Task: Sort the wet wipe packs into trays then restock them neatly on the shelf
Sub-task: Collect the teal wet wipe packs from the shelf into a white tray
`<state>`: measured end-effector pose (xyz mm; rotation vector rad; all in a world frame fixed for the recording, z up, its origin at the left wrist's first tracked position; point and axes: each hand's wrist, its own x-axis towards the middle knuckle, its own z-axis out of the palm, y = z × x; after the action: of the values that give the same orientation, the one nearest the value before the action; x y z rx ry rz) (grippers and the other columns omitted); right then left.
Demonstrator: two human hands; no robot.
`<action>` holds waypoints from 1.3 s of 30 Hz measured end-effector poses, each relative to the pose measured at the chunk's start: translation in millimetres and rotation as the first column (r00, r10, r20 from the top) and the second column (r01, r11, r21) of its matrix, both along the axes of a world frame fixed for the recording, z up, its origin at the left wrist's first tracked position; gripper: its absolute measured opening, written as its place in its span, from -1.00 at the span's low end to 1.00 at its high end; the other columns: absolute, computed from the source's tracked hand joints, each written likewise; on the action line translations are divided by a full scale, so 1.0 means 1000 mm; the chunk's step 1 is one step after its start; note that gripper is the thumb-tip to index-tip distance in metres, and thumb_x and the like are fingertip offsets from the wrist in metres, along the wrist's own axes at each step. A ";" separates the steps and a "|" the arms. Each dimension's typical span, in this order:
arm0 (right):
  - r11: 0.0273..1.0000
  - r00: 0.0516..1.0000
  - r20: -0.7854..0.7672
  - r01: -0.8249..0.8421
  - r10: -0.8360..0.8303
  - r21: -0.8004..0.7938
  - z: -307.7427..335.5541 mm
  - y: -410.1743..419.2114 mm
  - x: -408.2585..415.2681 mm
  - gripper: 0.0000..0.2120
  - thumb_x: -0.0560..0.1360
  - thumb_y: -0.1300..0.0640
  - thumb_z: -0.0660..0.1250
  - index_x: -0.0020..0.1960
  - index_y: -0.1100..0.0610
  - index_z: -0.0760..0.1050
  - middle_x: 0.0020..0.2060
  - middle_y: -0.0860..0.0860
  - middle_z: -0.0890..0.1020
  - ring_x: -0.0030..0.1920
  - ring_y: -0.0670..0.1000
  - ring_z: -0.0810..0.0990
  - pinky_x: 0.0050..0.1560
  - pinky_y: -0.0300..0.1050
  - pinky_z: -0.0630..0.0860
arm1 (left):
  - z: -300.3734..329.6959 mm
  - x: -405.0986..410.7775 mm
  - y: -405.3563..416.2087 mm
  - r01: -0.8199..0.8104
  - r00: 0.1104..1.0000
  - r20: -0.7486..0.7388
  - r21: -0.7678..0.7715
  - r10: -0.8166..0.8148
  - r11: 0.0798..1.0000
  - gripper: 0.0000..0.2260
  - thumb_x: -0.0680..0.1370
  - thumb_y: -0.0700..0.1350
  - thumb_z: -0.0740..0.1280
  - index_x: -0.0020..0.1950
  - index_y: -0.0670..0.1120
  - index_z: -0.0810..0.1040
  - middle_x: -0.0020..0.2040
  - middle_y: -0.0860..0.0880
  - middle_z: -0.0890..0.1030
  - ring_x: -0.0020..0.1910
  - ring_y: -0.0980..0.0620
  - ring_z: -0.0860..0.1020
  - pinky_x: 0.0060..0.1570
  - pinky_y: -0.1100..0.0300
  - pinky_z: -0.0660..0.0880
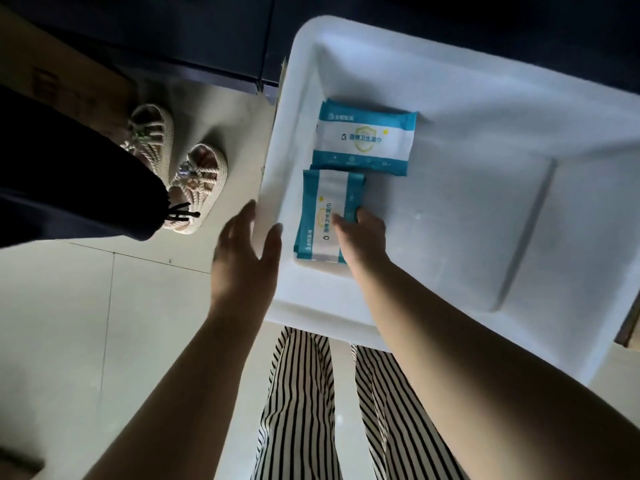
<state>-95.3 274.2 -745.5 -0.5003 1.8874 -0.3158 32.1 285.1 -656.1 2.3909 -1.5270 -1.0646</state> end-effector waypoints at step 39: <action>0.346 0.702 -0.703 -0.635 -0.116 -0.691 0.747 -0.117 -0.192 -0.77 0.51 0.00 0.31 -0.02 0.16 0.59 0.00 0.04 0.64 0.08 0.04 0.54 0.08 -0.14 0.40 | 0.637 -0.097 -0.159 0.461 0.847 0.348 -0.858 -0.402 0.227 -0.74 0.57 -0.04 0.25 0.17 -0.15 0.55 0.14 -0.05 0.59 0.11 0.00 0.49 -0.10 0.41 0.21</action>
<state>-287.0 157.3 1.3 -1.9624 2.0596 -1.1172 -65.2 125.8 -18.8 1.1689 -2.0703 0.0287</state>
